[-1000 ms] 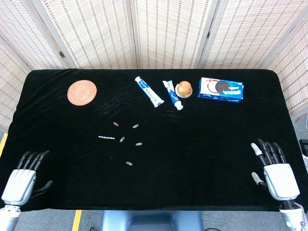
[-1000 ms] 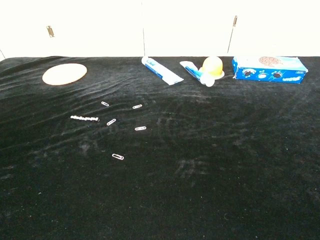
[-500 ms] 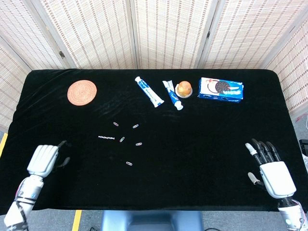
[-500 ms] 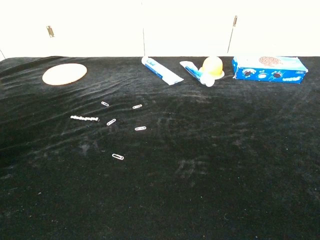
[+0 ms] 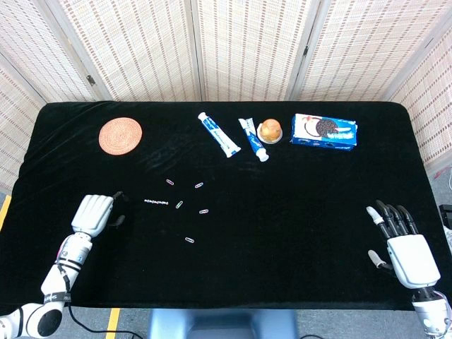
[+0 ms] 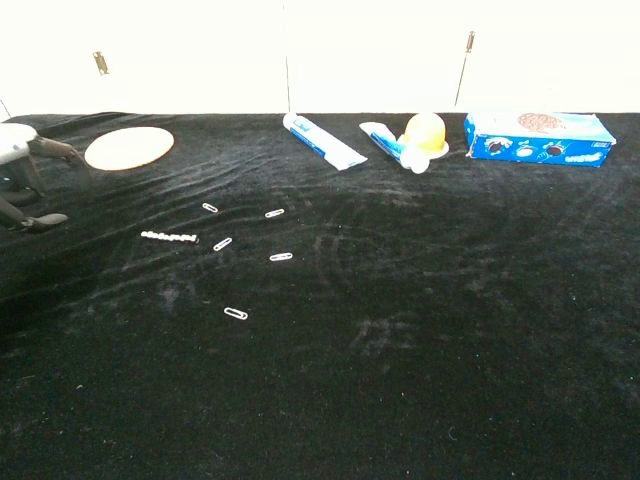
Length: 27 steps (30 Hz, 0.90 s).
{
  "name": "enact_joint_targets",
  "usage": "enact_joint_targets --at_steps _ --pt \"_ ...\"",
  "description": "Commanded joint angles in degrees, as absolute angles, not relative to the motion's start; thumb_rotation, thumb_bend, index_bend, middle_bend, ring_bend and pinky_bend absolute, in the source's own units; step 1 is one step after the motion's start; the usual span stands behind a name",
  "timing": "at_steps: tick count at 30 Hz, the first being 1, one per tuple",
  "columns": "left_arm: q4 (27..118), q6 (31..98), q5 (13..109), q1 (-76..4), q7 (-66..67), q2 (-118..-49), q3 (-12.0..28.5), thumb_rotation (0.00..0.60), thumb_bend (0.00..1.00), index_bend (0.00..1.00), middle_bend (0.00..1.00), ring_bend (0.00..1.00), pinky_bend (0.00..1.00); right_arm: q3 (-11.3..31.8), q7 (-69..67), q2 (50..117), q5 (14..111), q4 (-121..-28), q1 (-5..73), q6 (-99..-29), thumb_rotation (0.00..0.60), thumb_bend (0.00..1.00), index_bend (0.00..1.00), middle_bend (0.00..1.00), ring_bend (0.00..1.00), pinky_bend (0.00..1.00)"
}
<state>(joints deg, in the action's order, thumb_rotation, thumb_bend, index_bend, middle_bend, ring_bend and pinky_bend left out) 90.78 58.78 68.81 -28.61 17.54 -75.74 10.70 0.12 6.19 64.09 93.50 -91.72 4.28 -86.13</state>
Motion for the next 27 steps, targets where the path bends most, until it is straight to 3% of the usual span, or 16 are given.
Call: enact_joint_targets --at_steps 1,18,27 --pt "89.08 55.10 67.78 -30.67 16.99 -76.42 10.30 0.600 0.42 0.37 1.00 1.00 0.93 0.06 6.03 63.99 93.53 -91.75 4.32 -86.01 0.600 0.28 0.00 0.00 0.00 0.00" --pt "76.51 47.26 67.77 -37.81 10.16 -83.43 10.28 0.600 0.42 0.39 1.00 1.00 0.93 0.76 4.80 63.60 91.27 -91.60 4.77 -84.56 0.600 0.28 0.00 0.00 0.00 0.00" --pt "73.31 43.74 68.72 -40.53 8.36 -85.75 9.00 0.600 0.42 0.40 1.00 1.00 0.93 0.31 4.53 63.89 90.70 -91.28 2.61 -87.16 0.600 0.28 0.00 0.00 0.00 0.00"
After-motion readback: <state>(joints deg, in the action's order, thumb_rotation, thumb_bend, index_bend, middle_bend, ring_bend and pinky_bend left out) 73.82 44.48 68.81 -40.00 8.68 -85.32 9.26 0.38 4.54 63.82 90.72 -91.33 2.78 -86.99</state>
